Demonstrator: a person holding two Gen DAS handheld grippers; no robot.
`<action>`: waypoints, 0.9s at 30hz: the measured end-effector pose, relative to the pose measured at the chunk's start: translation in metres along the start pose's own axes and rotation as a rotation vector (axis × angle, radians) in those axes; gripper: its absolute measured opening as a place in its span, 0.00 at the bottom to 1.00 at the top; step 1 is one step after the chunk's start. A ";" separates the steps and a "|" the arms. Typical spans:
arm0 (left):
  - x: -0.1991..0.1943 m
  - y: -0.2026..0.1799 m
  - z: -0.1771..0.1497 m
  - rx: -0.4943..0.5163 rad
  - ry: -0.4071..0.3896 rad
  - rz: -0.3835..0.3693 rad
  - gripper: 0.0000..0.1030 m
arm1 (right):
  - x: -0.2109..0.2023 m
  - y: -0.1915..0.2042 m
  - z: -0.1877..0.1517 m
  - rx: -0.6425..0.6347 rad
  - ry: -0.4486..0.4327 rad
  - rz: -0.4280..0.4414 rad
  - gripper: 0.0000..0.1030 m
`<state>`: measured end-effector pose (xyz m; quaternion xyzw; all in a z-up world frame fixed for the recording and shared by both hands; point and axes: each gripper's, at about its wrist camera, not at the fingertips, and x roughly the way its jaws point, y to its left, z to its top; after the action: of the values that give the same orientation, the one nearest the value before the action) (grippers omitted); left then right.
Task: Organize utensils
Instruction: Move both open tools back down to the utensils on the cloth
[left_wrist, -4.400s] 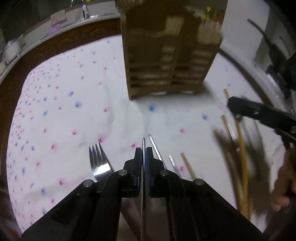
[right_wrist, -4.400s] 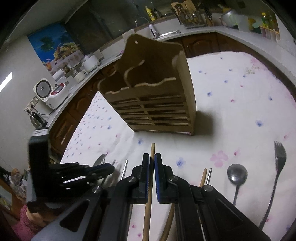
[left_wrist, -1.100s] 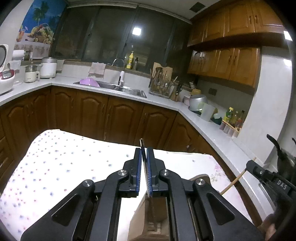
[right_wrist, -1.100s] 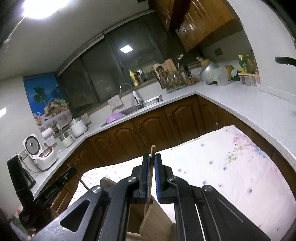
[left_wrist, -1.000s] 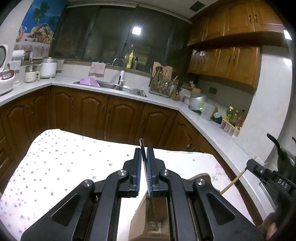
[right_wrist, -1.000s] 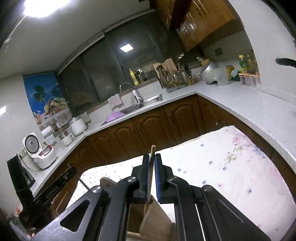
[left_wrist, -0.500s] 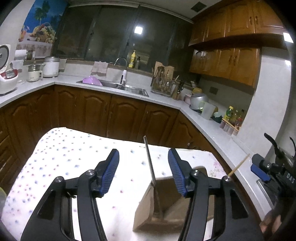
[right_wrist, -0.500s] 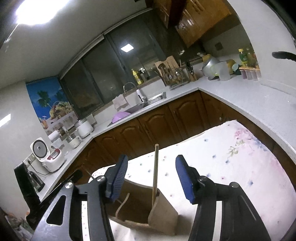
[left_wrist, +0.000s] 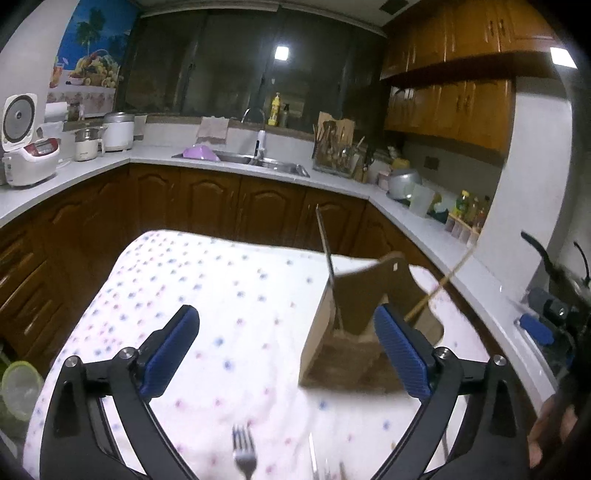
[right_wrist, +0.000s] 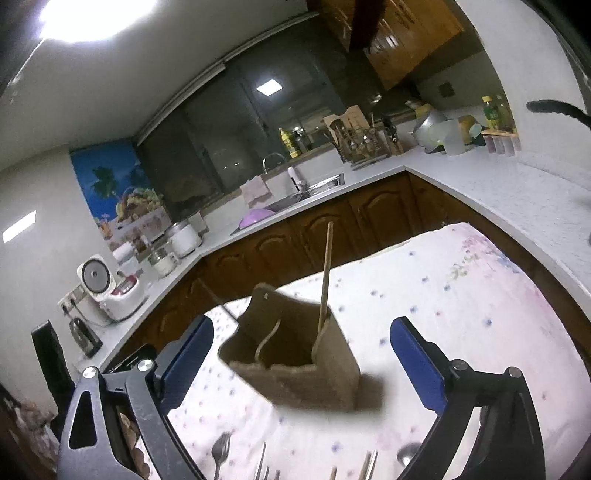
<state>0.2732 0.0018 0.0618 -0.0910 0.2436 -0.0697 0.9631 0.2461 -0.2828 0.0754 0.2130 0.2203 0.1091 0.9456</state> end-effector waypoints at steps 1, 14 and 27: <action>-0.004 0.001 -0.005 0.003 0.011 0.001 0.95 | -0.007 0.003 -0.005 -0.008 0.003 0.001 0.95; -0.054 0.003 -0.057 0.022 0.112 -0.019 0.95 | -0.061 0.011 -0.059 -0.052 0.063 -0.035 0.95; -0.067 0.006 -0.097 0.035 0.184 -0.004 0.95 | -0.084 0.009 -0.106 -0.097 0.115 -0.115 0.99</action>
<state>0.1682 0.0059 0.0070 -0.0676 0.3296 -0.0838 0.9380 0.1220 -0.2622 0.0241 0.1473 0.2803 0.0773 0.9454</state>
